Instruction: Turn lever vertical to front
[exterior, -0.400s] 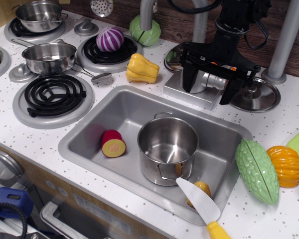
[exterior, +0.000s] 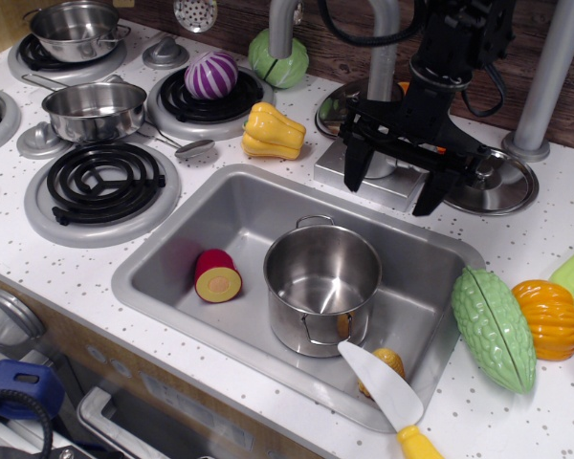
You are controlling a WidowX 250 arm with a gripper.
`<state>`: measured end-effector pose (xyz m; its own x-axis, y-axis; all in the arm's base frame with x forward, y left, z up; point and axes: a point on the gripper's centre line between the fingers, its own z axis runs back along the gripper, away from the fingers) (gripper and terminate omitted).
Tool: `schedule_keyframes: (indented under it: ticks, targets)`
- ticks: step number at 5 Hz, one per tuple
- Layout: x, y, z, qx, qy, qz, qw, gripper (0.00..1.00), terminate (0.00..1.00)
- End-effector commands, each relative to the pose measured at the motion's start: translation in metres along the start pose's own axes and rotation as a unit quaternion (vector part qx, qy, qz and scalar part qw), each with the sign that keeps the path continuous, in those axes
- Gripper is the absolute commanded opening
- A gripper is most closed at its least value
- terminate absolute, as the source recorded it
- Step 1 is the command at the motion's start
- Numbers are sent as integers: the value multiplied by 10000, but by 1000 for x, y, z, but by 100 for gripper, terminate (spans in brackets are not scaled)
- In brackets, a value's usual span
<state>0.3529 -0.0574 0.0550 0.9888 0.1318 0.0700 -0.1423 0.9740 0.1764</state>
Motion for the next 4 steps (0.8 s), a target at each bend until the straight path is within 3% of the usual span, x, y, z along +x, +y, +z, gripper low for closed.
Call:
schedule_keyframes:
  ticks: [1, 2, 4]
  targets:
    - [18, -5, 25, -236, -682, 111, 9973, 100, 0]
    - [35, -6, 33, -227, -915, 91, 9955, 100, 0]
    - [58, -3, 44, -183, -1095, -56, 9938, 100, 0]
